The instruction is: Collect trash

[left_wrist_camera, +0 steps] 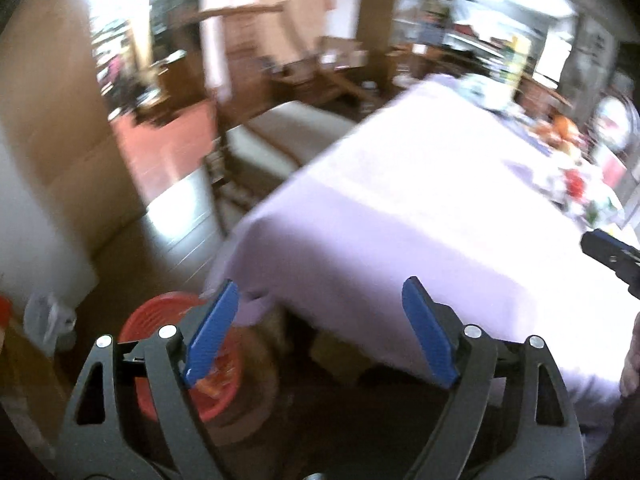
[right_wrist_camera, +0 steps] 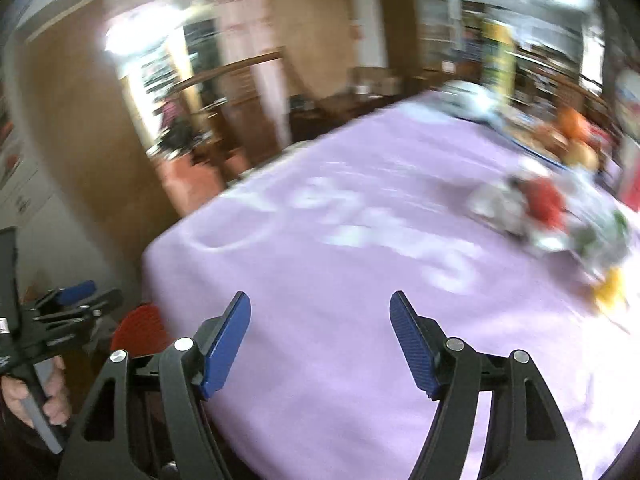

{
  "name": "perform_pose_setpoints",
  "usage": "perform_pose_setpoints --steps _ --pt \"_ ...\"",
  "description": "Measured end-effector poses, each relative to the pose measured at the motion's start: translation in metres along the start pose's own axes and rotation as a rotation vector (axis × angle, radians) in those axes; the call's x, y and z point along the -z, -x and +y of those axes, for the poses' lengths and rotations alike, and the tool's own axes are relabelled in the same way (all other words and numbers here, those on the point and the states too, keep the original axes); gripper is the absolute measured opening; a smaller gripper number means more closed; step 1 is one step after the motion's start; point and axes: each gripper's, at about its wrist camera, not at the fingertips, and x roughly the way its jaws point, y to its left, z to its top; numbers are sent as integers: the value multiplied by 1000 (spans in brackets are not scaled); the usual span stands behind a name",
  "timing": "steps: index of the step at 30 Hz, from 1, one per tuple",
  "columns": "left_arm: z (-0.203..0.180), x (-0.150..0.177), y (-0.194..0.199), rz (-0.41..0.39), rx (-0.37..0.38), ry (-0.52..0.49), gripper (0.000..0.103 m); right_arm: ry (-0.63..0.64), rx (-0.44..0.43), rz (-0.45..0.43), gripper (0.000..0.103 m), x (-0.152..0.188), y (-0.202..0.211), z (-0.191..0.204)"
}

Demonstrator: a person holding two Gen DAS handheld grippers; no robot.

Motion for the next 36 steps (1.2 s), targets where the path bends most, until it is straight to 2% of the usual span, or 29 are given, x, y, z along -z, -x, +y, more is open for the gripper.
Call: perform_pose_setpoints --steps 8,15,18,21,27,32,34,36 --pt "-135 -27 -37 3 177 -203 87 -180 154 -26 71 23 25 -121" --pt "-244 -43 -72 75 315 -315 87 -249 287 -37 71 22 35 -174" --pt "-279 -54 -84 72 333 -361 87 -234 333 -15 71 15 28 -189" --pt "-306 -63 -101 81 317 -391 87 -275 336 45 71 8 9 -211" --pt "-313 -64 -115 125 341 -406 87 -282 337 96 66 -6 -18 -226" --pt "-312 -66 -125 145 331 -412 87 -291 350 121 43 -9 -36 -236" --pt "-310 -68 -127 148 326 -410 87 -311 322 126 27 -7 -36 -239" --pt "-311 -72 -128 144 317 -410 87 -324 303 93 25 -6 -28 -240"
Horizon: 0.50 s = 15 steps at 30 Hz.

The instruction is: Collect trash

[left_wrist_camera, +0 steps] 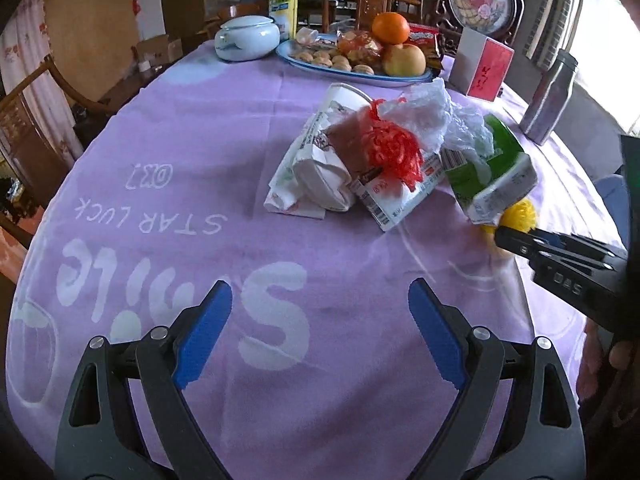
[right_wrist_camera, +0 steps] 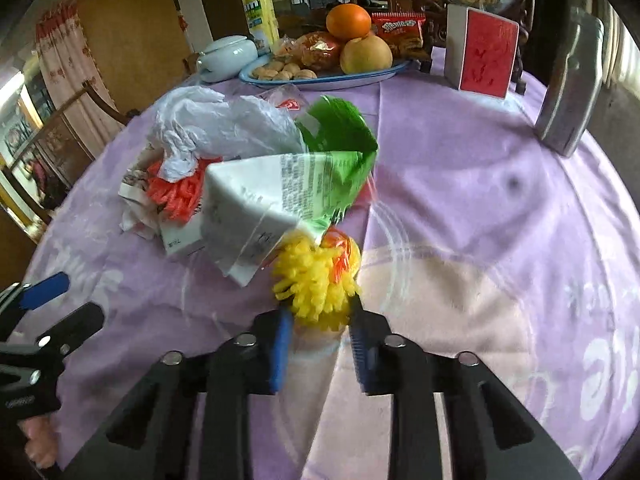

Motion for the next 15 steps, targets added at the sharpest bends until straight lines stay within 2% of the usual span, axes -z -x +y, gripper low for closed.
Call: perform_pose_setpoints --steps 5,10,15 --pt "-4 -11 0 -12 -13 -8 87 -56 9 -99 24 0 21 -12" --pt "-3 -26 -5 -33 -40 6 87 -136 18 -125 24 -1 28 -34" --pt "5 -44 -19 -33 -77 33 87 -143 16 -156 24 0 37 -37"
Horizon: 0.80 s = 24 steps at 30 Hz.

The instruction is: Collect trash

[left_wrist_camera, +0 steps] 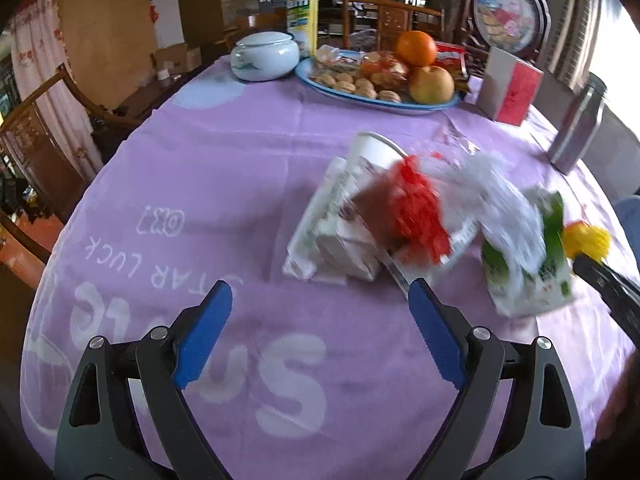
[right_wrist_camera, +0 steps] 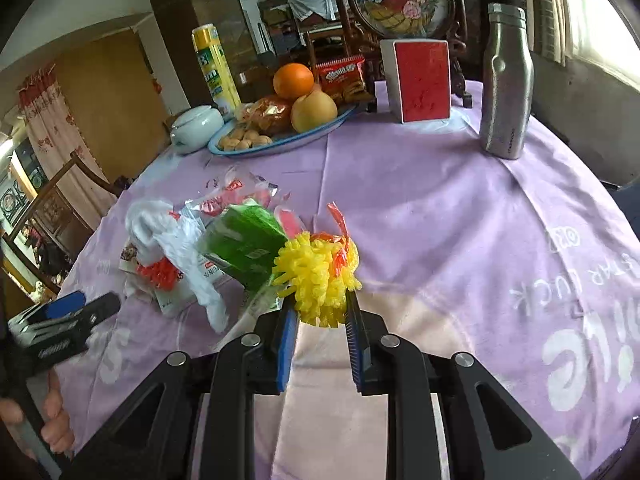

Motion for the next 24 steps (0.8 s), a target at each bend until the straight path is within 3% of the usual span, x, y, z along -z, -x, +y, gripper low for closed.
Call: perform_pose_setpoints --steps 9,12,15,19,24 --pt "-2 -29 -22 -3 25 -2 85 -5 -19 16 24 -1 -4 1" --pt "-8 -35 -35 23 40 -25 71 -5 -22 21 24 -1 -5 0" --pt "-12 -38 -53 75 56 -40 43 -2 -25 26 24 -1 -6 1" --pt "-14 -39 -51 67 66 -41 39 -2 -27 31 24 -1 -7 1" --pt "-3 -35 -8 -5 114 6 35 5 -37 30 24 -1 -6 3"
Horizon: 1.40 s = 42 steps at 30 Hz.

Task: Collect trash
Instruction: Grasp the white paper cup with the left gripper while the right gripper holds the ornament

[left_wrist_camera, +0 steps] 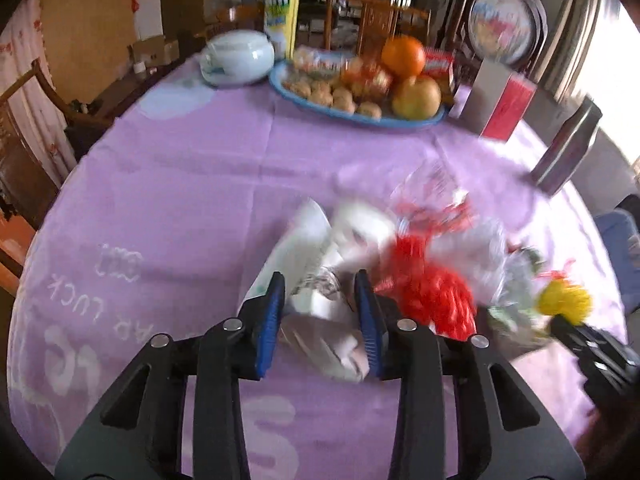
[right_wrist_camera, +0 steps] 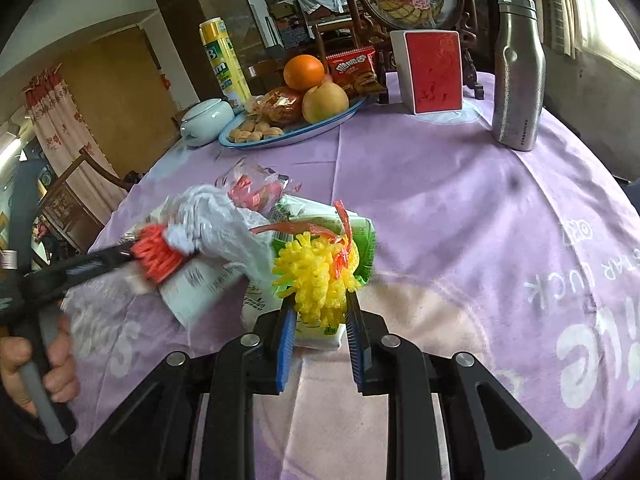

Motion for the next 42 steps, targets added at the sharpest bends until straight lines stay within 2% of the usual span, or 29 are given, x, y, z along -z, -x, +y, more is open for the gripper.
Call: perform_pose_setpoints --steps 4,8,11,13,15,16,17,19,24,27,33,38,42 --pt "9 11 41 -73 -17 -5 28 3 -6 -4 24 1 1 2" --pt "21 26 58 -58 -22 8 21 4 -9 -16 24 1 3 2" --pt "24 44 64 -41 -20 -28 21 5 -1 -20 24 2 2 2" --pt "28 51 68 -48 -51 -49 22 4 -1 -20 24 3 1 2" --pt "34 51 69 -43 -47 -53 25 3 -1 -23 24 2 1 2" --pt "36 49 68 -44 -42 -54 33 3 -1 -25 24 2 2 2" --pt "37 48 66 -44 -39 -61 44 3 -1 -28 24 3 3 2" --pt "36 44 55 -37 -74 -93 54 2 -1 -34 24 2 4 1" --pt "20 46 42 -23 -56 -168 54 8 -1 -30 24 1 4 0" --pt "10 45 36 -35 -85 -222 58 14 -9 -27 24 1 4 2" --pt "38 28 8 28 -47 -61 59 19 -20 -29 24 1 5 4" --pt "36 29 -19 64 -53 -84 59 16 -14 -21 24 2 3 3" --pt "32 37 -14 36 -39 -89 59 20 -10 -12 24 3 1 4"
